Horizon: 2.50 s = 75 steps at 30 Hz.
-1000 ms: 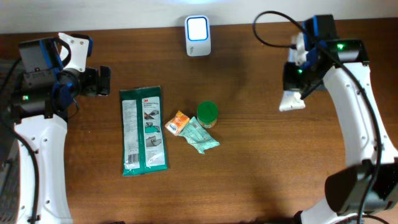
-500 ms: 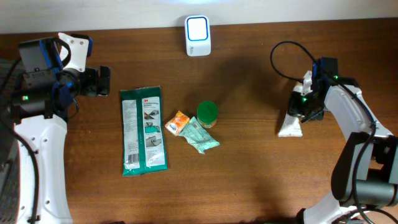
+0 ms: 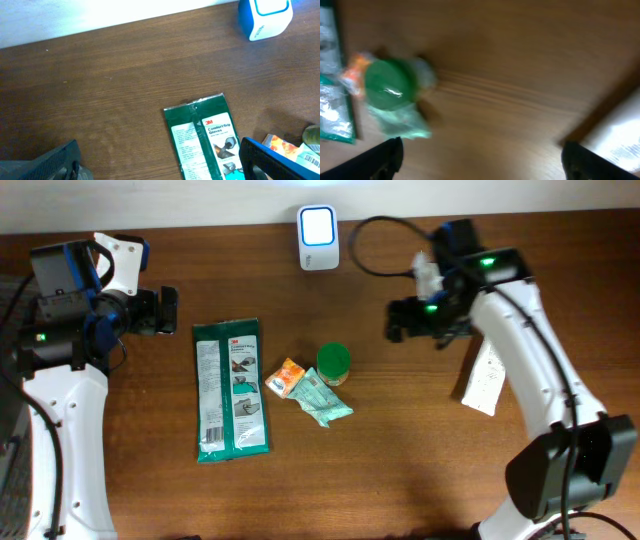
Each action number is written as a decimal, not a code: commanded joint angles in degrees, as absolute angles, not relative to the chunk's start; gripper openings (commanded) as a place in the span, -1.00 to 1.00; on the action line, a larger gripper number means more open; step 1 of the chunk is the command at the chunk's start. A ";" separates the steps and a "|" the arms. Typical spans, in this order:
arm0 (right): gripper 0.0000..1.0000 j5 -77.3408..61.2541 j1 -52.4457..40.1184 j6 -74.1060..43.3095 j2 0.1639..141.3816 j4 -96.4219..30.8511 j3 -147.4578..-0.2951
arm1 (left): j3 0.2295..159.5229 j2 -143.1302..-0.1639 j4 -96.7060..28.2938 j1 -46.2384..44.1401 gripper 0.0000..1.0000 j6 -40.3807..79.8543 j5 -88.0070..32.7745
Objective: Scan the item barcode
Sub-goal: 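Carry the tube right and set it down on the table, then reach the right gripper to the green-lidded jar and grasp it, then lift the jar and hold it to the barcode scanner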
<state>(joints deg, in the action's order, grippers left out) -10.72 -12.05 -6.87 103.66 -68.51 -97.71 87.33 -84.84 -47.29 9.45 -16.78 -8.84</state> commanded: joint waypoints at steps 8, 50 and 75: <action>0.89 -8.12 -27.00 -17.82 110.21 -56.66 -97.38 | 88.18 -84.33 -47.22 9.65 0.99 -17.47 -9.65; 0.14 -10.76 -30.46 -0.84 118.85 -66.85 -108.03 | 88.18 -84.33 -47.20 9.67 0.98 -17.47 -9.65; -0.05 -6.98 -21.37 14.09 120.49 -57.84 -116.25 | 88.18 -84.33 -47.20 9.67 0.98 -17.47 -9.65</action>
